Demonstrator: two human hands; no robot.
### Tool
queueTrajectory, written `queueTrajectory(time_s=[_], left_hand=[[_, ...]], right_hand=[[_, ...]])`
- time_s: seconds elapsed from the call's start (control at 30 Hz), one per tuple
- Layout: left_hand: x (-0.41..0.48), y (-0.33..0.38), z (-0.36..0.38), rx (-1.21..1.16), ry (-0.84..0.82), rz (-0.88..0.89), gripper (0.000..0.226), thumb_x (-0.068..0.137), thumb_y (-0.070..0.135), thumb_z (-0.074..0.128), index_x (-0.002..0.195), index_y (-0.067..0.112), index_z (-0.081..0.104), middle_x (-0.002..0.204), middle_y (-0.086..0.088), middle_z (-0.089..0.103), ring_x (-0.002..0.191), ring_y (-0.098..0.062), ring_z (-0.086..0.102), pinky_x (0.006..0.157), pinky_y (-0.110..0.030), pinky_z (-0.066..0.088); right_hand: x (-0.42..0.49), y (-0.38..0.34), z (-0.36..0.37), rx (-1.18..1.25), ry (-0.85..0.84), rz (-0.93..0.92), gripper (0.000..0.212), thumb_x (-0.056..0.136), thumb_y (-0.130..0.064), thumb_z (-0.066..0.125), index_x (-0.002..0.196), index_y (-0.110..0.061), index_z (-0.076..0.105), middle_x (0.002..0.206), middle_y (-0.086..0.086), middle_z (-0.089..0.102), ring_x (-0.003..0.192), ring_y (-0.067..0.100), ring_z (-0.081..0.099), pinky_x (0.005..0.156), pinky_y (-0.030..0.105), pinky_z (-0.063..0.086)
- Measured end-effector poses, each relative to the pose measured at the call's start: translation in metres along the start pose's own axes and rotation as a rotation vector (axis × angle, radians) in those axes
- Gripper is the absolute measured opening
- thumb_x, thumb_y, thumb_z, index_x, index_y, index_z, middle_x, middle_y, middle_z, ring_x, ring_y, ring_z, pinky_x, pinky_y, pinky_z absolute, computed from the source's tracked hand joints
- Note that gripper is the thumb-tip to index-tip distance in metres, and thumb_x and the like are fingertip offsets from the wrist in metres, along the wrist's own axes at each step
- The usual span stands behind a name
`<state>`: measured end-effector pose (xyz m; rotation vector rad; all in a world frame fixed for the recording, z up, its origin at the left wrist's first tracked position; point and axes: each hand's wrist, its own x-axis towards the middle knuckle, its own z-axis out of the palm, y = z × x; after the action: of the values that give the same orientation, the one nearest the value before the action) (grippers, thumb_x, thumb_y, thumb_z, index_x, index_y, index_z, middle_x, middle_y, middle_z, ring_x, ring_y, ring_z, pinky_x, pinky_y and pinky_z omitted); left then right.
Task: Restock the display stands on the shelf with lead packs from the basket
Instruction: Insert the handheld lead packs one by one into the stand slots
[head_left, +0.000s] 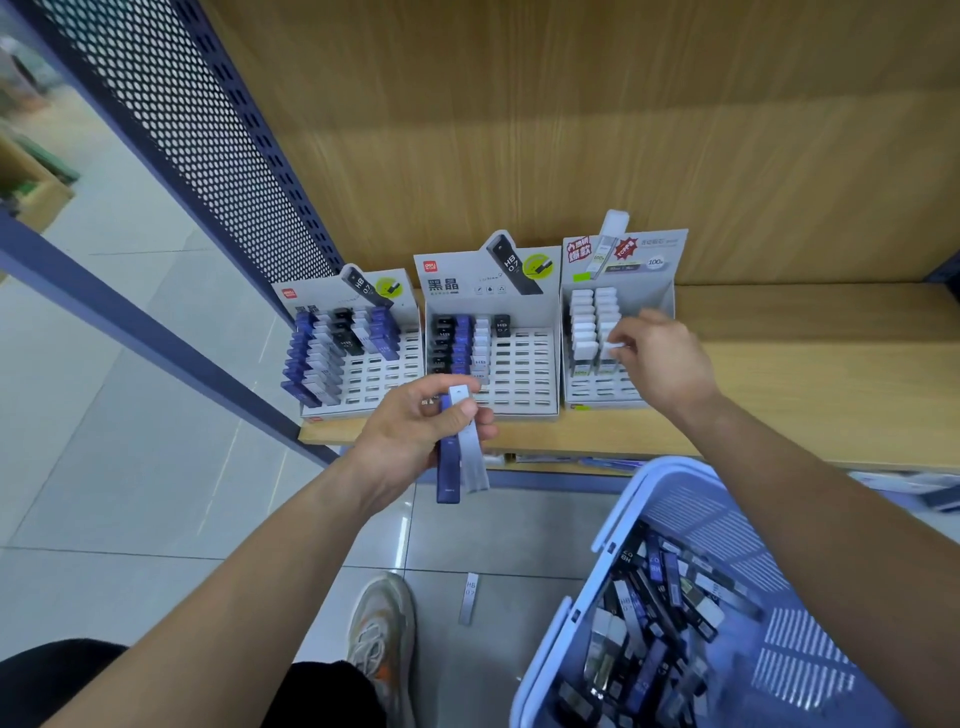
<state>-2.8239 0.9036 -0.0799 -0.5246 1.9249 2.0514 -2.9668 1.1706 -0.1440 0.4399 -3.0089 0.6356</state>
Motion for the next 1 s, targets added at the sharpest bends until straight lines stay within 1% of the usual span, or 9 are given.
queueTrajectory(time_s=[0.1,0.17,0.2,0.27,0.37,0.6,0.7,0.87,1.0], left_hand=[[0.000,-0.001,-0.005,0.030,0.017,0.014,0.021,0.098,0.008,0.060,0.118,0.011,0.066,0.095,-0.012,0.077,0.096,-0.029,0.075,0.086,-0.044,0.058],[0.002,-0.001,-0.005,0.042,0.032,0.030,0.020,0.099,0.008,0.061,0.117,0.010,0.066,0.096,-0.012,0.078,0.096,-0.028,0.075,0.089,-0.047,0.057],[0.004,-0.001,-0.005,0.037,0.042,0.038,0.018,0.098,0.007,0.061,0.116,0.009,0.066,0.096,-0.011,0.078,0.095,-0.027,0.075,0.089,-0.048,0.057],[0.007,0.000,-0.002,0.026,0.065,0.054,0.016,0.097,0.006,0.063,0.112,0.008,0.067,0.094,-0.011,0.078,0.094,-0.027,0.075,0.088,-0.047,0.058],[0.012,0.002,0.000,0.040,0.107,0.103,0.014,0.095,0.006,0.067,0.107,0.009,0.071,0.096,-0.013,0.078,0.095,-0.028,0.074,0.089,-0.042,0.059],[0.010,0.006,-0.009,0.021,0.116,0.133,0.013,0.096,0.005,0.066,0.107,0.007,0.072,0.095,-0.012,0.078,0.084,-0.021,0.073,0.079,-0.034,0.060],[0.008,0.006,-0.014,0.001,0.113,0.121,0.014,0.096,0.006,0.065,0.107,0.005,0.074,0.100,-0.016,0.077,0.091,-0.027,0.073,0.091,-0.044,0.059],[-0.001,0.010,-0.028,0.000,0.113,0.102,0.037,0.088,0.028,0.070,0.117,0.007,0.072,0.107,-0.015,0.076,0.108,-0.034,0.071,0.103,-0.050,0.052],[-0.004,0.003,-0.047,0.088,0.202,0.121,0.020,0.101,0.016,0.062,0.114,0.004,0.071,0.082,0.001,0.074,0.073,-0.010,0.069,0.075,-0.027,0.055]], right_hand=[[-0.011,-0.013,-0.004,-0.004,0.086,0.024,0.018,0.097,-0.020,0.062,0.110,-0.015,0.072,0.109,0.005,0.060,0.088,0.030,0.064,0.072,0.037,0.053],[-0.026,-0.036,-0.008,0.147,0.156,-0.004,0.015,0.095,-0.021,0.063,0.106,-0.018,0.073,0.103,0.002,0.062,0.080,0.024,0.065,0.072,0.033,0.052],[-0.035,-0.052,-0.011,0.298,0.112,-0.006,0.010,0.094,-0.022,0.064,0.100,-0.020,0.072,0.094,-0.001,0.065,0.075,0.019,0.065,0.072,0.033,0.053],[-0.050,-0.090,-0.015,0.671,-0.148,0.056,0.005,0.094,-0.024,0.067,0.094,-0.021,0.070,0.078,-0.002,0.070,0.066,0.017,0.067,0.071,0.036,0.057],[-0.061,-0.129,-0.014,0.969,-0.373,0.103,0.019,0.090,-0.026,0.073,0.106,-0.021,0.065,0.074,0.004,0.068,0.062,0.019,0.067,0.062,0.037,0.059],[-0.053,-0.148,0.001,0.790,-0.298,-0.003,0.051,0.078,-0.030,0.084,0.120,-0.043,0.060,0.069,-0.009,0.052,0.061,0.004,0.053,0.072,0.034,0.050],[-0.049,-0.154,0.001,0.789,-0.280,-0.049,0.047,0.078,-0.025,0.083,0.110,-0.051,0.060,0.078,-0.006,0.047,0.059,0.002,0.043,0.064,0.024,0.042],[-0.043,-0.168,0.004,0.882,-0.242,-0.064,0.030,0.083,-0.015,0.080,0.107,-0.030,0.069,0.100,0.006,0.055,0.066,0.004,0.052,0.065,0.015,0.046],[-0.033,-0.182,0.016,0.932,-0.286,-0.031,0.013,0.089,-0.017,0.074,0.099,-0.020,0.068,0.095,0.001,0.063,0.074,0.012,0.060,0.064,0.029,0.056]])
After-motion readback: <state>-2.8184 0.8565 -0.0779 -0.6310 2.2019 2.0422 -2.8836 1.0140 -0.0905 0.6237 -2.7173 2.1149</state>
